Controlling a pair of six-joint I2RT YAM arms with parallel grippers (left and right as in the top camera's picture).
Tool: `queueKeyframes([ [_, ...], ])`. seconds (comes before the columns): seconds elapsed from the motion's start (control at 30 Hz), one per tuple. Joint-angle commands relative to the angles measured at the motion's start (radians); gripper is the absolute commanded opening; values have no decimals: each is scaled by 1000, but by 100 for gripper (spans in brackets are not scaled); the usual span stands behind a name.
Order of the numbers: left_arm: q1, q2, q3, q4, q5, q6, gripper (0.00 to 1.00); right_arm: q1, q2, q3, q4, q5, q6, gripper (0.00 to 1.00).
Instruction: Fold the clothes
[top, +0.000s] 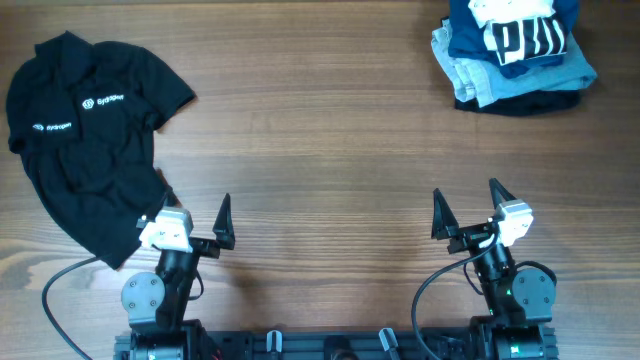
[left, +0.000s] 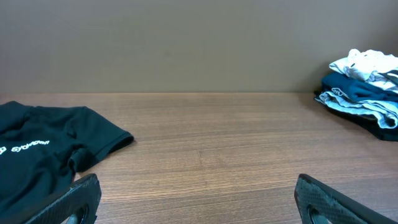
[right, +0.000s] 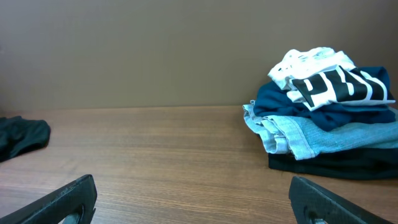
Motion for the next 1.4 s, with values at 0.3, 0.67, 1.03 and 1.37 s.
queueKeyframes([
  [0.3,10,-7,-5,13,13,-10,100,6,-8,-2,10,17,18,100],
  [0.67,10,13,61,58,86,-10,100,6,5,51,157,-37,87,100],
  [1.03,10,411,448,-134,69,-19,100,6,287,355,136,-124,14,100],
  [1.37,10,945,975,-528,72,-35,100,6,796,731,-84,-260,14,100],
])
